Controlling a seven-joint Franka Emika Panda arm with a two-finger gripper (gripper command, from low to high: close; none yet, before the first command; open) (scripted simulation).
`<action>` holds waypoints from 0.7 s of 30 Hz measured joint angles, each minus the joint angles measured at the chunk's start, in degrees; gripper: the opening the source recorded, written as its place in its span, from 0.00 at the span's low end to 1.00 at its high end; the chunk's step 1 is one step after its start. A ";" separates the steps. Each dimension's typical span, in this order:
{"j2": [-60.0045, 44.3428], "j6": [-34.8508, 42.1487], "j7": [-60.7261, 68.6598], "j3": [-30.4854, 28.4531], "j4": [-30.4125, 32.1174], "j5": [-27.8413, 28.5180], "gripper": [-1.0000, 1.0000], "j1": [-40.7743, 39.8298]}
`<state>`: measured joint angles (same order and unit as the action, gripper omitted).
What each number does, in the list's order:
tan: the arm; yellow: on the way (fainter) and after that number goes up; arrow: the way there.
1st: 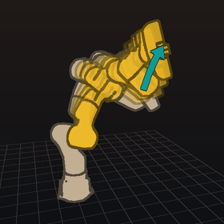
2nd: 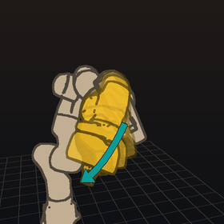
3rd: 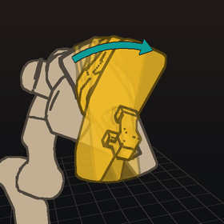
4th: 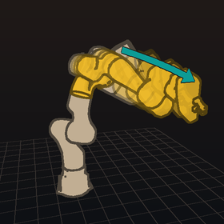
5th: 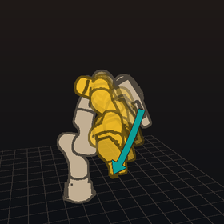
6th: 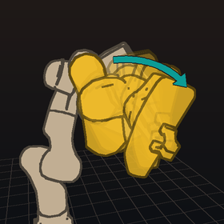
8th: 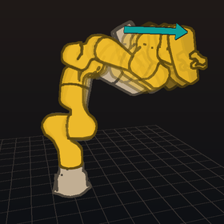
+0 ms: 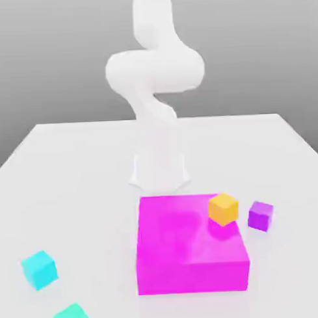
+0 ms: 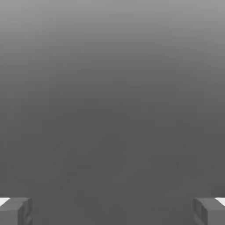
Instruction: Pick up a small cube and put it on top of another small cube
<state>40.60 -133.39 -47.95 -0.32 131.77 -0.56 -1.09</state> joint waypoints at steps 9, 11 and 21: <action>-19.06 -5.82 -7.94 -1.12 -0.03 -1.67 0.50 -3.83; -23.22 -7.12 -9.79 -1.41 -0.04 -1.89 0.50 -4.60; -43.97 -13.52 -19.11 -3.34 -0.06 -2.81 0.50 -8.43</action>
<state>-3.37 -146.91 -67.06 -3.67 131.72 -3.37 -9.52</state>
